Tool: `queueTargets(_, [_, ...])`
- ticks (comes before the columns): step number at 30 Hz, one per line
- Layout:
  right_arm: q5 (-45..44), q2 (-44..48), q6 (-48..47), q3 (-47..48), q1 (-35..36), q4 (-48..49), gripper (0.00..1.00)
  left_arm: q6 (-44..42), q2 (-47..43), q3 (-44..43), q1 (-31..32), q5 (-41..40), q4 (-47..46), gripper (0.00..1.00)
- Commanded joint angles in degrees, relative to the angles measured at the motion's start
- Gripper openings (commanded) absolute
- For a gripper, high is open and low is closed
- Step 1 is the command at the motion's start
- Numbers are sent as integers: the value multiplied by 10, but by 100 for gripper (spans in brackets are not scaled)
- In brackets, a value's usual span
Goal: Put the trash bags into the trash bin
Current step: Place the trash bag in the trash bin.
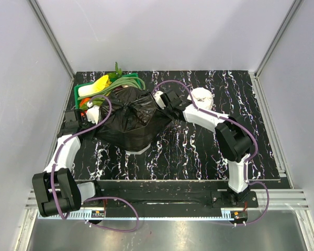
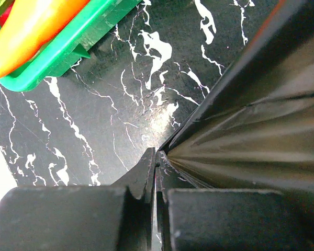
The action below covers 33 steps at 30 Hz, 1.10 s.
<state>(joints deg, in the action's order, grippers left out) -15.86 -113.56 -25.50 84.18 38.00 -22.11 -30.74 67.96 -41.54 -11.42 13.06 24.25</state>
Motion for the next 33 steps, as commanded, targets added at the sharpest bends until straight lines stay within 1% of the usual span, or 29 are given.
queueTargets(1, [-62,18,-20,-2,-9,-10,2,-18,-3,8,-6,-59,-18,0])
queueTargets(7, [-70,8,-25,-9,-8,-9,2,-24,-4,30,-6,-73,-45,0])
queueTargets(14, [-72,3,-27,-10,-8,-7,2,-21,1,35,-6,-78,-60,0])
queueTargets(21, [-80,-3,-37,-21,-13,-4,2,-31,9,50,-7,-101,-90,0])
queueTargets(25, [-98,-6,-52,-32,-13,14,2,-33,17,54,-7,-105,-101,0])
queueTargets(33, [-101,-11,-57,-42,-17,24,2,-37,33,65,-7,-112,-115,0])
